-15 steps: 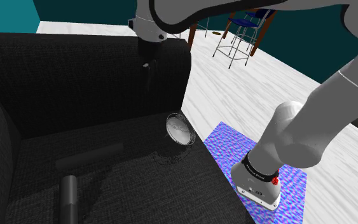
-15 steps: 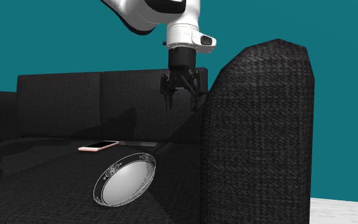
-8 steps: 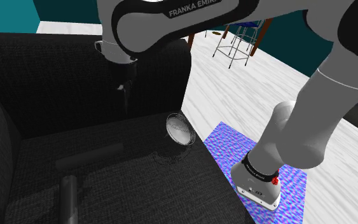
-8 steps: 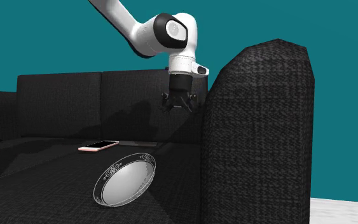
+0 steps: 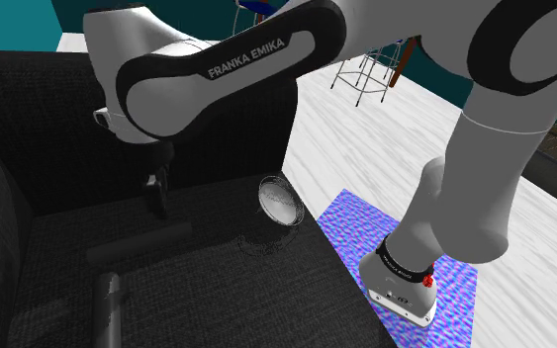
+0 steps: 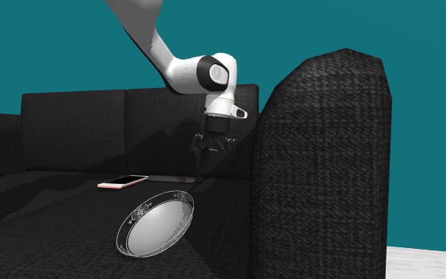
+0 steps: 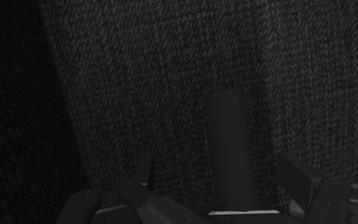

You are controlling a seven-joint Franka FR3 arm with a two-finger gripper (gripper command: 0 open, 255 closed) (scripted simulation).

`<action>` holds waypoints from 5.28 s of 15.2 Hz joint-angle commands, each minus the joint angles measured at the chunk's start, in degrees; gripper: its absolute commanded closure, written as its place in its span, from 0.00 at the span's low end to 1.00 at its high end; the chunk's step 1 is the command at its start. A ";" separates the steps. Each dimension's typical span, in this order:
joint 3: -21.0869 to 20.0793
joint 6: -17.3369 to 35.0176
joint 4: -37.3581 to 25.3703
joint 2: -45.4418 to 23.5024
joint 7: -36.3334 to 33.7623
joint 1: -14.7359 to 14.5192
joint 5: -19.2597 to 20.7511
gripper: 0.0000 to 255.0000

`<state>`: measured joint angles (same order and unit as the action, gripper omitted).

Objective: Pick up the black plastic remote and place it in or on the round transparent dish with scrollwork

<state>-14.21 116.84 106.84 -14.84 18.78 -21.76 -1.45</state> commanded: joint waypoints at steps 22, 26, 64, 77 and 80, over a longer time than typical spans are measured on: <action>-1.51 5.17 -1.37 -7.70 0.40 -2.97 1.84 1.00; -1.50 5.17 -1.43 -7.77 0.40 -2.98 1.85 1.00; 1.36 -6.06 17.13 22.05 11.92 3.37 -5.40 1.00; 9.96 -6.77 39.31 43.93 24.95 7.83 -4.22 1.00; 9.86 -4.18 41.00 43.02 25.08 7.80 -4.33 1.00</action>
<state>-4.44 111.80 147.14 28.33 43.63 -14.03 -5.82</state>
